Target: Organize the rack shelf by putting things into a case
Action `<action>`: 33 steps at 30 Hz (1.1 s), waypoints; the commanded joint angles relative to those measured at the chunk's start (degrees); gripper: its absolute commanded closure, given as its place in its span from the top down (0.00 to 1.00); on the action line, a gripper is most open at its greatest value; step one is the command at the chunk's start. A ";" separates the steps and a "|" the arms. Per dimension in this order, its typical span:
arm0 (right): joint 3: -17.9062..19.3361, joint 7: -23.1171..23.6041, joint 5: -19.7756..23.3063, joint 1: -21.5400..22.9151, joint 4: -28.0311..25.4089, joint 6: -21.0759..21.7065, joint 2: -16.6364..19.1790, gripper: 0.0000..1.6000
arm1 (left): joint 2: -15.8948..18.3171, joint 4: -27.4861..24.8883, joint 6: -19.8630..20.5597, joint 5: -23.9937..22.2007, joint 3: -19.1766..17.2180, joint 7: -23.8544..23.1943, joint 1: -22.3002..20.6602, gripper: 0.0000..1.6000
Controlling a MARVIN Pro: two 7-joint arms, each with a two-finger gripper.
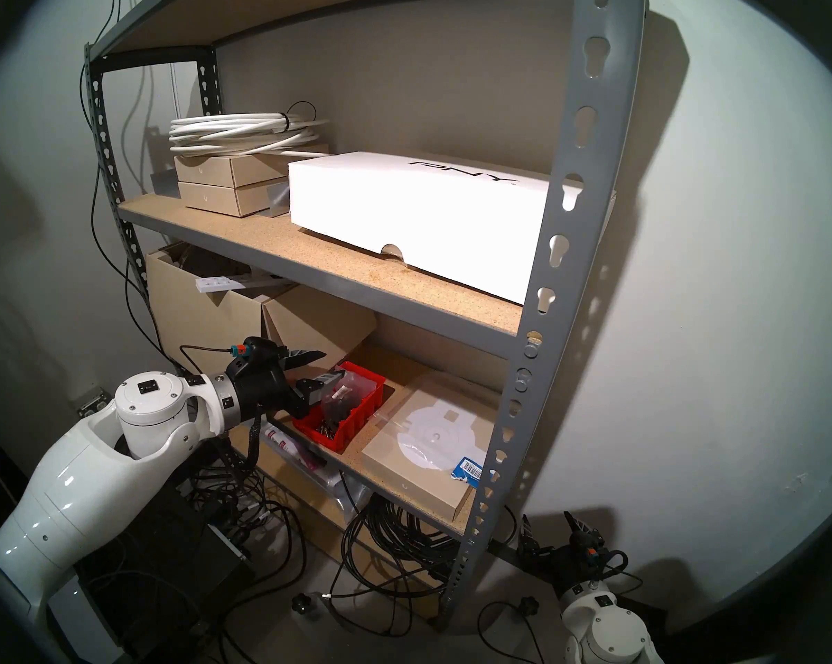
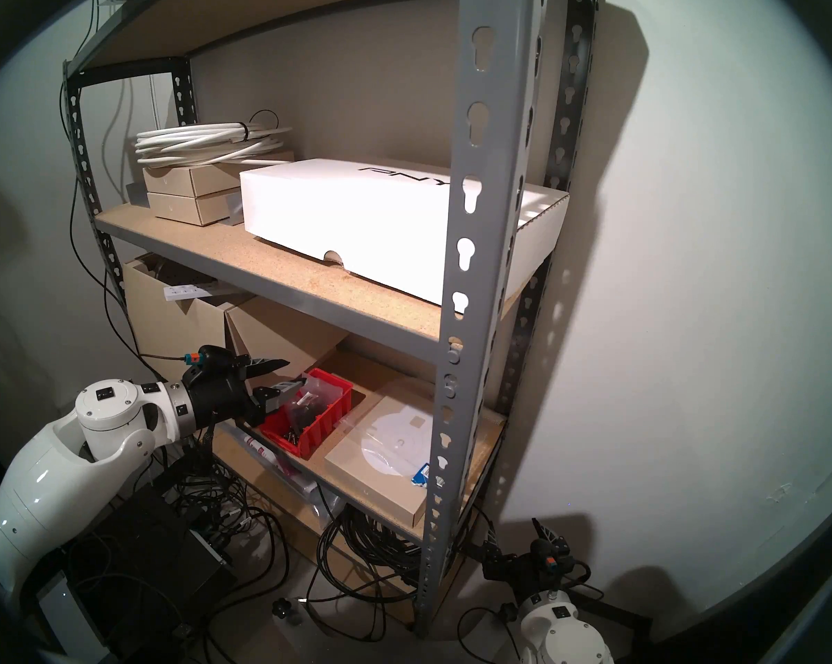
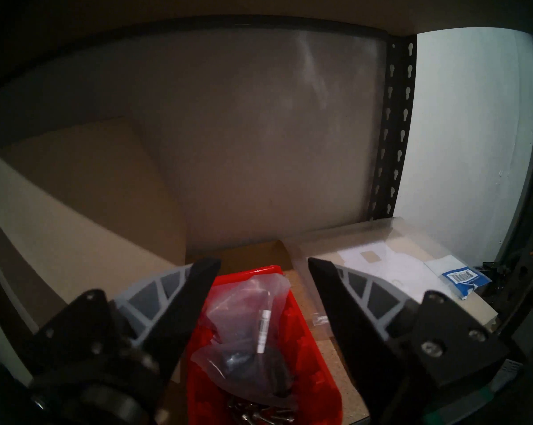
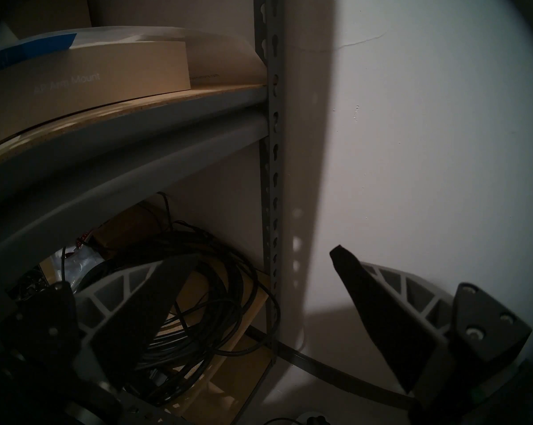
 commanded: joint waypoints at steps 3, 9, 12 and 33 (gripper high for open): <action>-0.01 -0.01 0.02 0.02 -1.00 -0.07 -0.02 1.00 | 1.96 -3.94 -1.44 -1.09 -3.12 2.04 7.25 0.73; -0.01 -0.01 0.01 0.01 -1.02 -0.05 -0.02 1.00 | 1.93 -4.16 -1.81 -0.47 -3.09 2.90 7.84 0.73; -0.01 -0.01 0.01 0.01 -1.02 -0.05 -0.02 1.00 | 1.93 -4.05 -1.70 -0.53 -2.32 2.53 8.07 0.76; -0.01 -0.01 0.01 0.02 -1.01 -0.06 -0.02 1.00 | -1.13 -1.81 -3.56 3.64 2.36 5.22 5.96 0.96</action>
